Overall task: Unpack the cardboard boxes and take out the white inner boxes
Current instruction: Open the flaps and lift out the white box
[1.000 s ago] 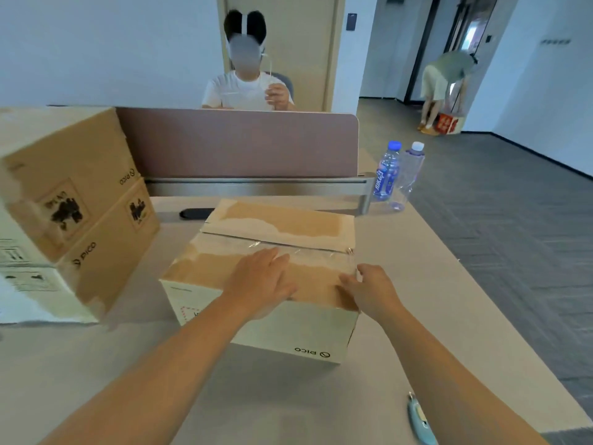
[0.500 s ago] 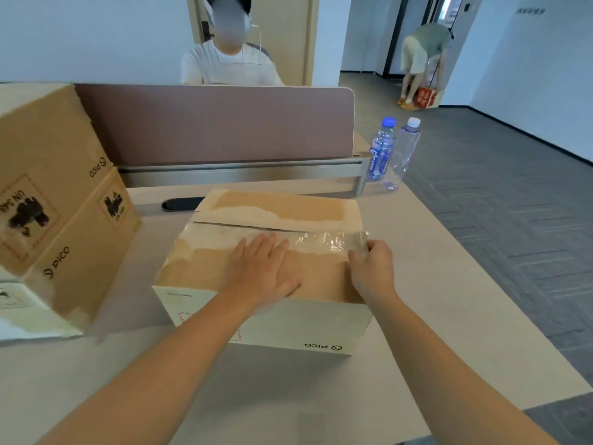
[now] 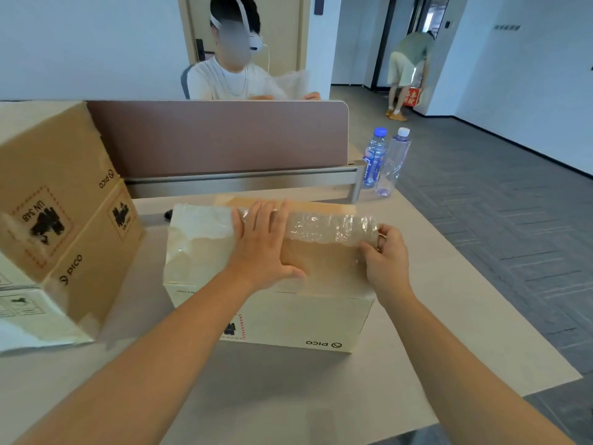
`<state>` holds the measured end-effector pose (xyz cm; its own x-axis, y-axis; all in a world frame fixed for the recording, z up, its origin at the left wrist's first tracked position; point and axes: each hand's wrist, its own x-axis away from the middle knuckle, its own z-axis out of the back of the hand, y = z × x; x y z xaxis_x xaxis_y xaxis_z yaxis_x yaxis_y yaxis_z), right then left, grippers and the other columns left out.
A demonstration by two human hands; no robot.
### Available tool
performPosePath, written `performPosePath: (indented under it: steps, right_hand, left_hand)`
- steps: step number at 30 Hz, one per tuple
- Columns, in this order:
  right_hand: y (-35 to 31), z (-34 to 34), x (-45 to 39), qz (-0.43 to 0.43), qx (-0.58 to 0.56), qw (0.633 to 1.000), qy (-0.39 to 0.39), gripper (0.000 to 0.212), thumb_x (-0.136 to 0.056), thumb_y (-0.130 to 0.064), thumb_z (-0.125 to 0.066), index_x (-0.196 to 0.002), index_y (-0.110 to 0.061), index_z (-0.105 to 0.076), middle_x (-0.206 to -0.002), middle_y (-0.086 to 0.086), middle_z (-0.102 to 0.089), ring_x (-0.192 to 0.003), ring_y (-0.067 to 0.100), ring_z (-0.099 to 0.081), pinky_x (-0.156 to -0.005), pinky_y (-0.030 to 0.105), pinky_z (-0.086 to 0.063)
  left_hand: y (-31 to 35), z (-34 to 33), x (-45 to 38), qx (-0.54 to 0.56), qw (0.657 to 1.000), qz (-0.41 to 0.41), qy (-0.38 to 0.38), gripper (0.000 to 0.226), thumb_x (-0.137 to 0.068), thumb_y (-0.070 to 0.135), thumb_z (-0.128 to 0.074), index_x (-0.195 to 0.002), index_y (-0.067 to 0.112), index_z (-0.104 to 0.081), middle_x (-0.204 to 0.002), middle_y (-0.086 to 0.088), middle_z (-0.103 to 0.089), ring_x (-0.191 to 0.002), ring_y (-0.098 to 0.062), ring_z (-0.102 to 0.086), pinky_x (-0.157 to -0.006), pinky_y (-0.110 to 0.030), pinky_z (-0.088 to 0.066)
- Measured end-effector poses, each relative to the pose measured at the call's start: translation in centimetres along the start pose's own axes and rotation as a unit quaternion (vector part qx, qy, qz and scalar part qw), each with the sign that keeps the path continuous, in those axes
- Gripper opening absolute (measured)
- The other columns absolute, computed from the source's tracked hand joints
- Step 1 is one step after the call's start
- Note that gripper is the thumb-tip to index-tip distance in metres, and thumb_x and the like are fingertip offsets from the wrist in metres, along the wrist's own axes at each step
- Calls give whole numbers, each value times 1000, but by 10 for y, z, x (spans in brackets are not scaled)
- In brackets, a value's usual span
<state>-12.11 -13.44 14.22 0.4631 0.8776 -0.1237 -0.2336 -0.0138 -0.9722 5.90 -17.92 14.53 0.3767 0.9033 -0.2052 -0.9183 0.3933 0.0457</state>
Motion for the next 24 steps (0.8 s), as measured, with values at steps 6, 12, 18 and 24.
performPosePath:
  steps: [6,12,18,24]
  right_hand:
    - [-8,-2,31,70,-14,993,-90,23,-79,17,-40,-93,2,-51,-74,6,-46,-68,15,-40,-59,18,-37]
    - [-17,18,68,131,-12,959,-250,34,-74,7,-54,-84,-26,-55,-73,-4,-55,-64,2,-47,-57,14,-38]
    - [-21,41,108,126,31,908,-398,16,-80,-18,-69,-95,-21,-62,-89,-9,-61,-80,4,-56,-72,14,-43]
    - [-6,46,118,116,179,865,-454,49,-95,-38,-43,-86,6,-64,-97,15,-63,-91,32,-55,-76,32,-37]
  left_hand:
    - [-1,20,32,4,996,46,73,109,-65,54,-74,-145,12,-15,-145,-10,-18,-140,-30,-9,-115,-46,5]
    - [7,39,95,99,979,96,148,83,-75,59,-62,-135,7,-37,-148,-10,-27,-142,-28,-13,-116,-37,-5]
    - [30,41,164,105,964,204,131,85,-74,72,-9,-117,9,-48,-131,-8,-47,-127,-25,-32,-106,-37,-22]
    - [42,28,180,42,944,327,-20,50,-94,55,-27,-105,16,-55,-120,-8,-54,-123,-28,-38,-108,-42,-20]
